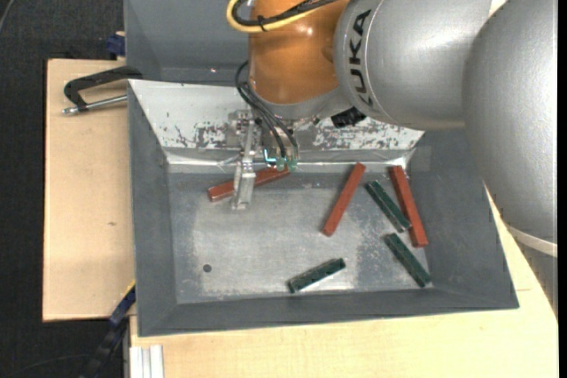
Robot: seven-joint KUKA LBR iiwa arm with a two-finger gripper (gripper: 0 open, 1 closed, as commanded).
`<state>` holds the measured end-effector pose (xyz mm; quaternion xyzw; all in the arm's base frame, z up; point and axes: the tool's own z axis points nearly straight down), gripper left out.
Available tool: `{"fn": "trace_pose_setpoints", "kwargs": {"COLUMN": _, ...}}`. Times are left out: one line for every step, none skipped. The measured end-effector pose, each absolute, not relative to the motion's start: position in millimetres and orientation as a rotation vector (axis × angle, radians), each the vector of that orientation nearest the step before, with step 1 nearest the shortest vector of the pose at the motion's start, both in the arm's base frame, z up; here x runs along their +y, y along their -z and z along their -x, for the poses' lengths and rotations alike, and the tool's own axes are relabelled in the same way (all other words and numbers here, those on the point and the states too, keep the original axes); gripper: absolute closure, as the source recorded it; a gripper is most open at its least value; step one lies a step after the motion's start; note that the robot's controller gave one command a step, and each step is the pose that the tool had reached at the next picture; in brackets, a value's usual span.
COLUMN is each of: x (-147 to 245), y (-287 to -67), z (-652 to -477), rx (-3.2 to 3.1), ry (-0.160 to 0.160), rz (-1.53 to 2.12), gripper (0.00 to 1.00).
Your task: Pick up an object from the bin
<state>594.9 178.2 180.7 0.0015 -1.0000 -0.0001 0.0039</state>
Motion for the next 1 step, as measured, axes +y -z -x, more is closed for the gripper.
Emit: {"fn": "trace_pose_setpoints", "kwargs": {"x": 133.8, "y": -75.1, "z": -595.8, "rx": -3.133, "ry": -0.003, "rz": 0.061, "gripper": 0.0}}
